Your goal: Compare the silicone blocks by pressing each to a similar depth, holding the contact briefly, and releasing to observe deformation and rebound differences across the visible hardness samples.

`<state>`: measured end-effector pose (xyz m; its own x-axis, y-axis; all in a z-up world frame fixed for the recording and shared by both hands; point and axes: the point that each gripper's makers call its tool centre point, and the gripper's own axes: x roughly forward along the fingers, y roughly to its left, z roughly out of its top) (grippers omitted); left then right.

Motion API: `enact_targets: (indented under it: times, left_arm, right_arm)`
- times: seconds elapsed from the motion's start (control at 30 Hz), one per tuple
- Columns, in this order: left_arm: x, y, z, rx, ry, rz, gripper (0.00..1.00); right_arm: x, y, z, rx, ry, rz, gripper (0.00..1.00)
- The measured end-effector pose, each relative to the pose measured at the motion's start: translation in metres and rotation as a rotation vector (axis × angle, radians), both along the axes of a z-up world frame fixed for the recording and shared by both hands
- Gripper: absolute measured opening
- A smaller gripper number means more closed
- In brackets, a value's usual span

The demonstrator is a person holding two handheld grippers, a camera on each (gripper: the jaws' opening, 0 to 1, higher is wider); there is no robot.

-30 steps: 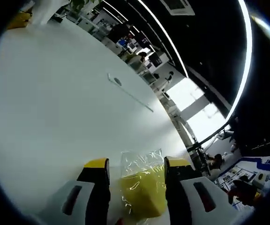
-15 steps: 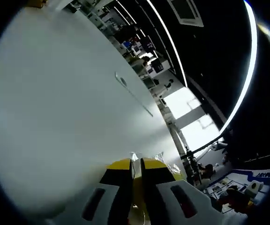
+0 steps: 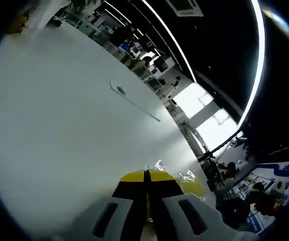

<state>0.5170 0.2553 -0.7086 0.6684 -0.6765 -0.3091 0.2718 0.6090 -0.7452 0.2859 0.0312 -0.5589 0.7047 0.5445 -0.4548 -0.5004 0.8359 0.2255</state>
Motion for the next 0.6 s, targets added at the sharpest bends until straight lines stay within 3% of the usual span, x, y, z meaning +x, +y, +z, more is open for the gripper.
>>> enact_targets:
  times: [0.13,0.43,0.6]
  left_arm:
    - [-0.005,-0.007,0.019,-0.012,-0.03,-0.01,0.0]
    - [-0.02,-0.022,0.054,0.109,-0.147,-0.08,0.0]
    - [-0.039,-0.042,0.081,0.12,-0.192,-0.135,0.0]
  right_arm:
    - [-0.001,0.001,0.001,0.006,-0.009,0.007,0.79]
    - [-0.005,0.002,0.006,0.029,-0.031,0.024,0.79]
    - [-0.01,0.002,0.013,0.045,-0.052,0.036,0.78]
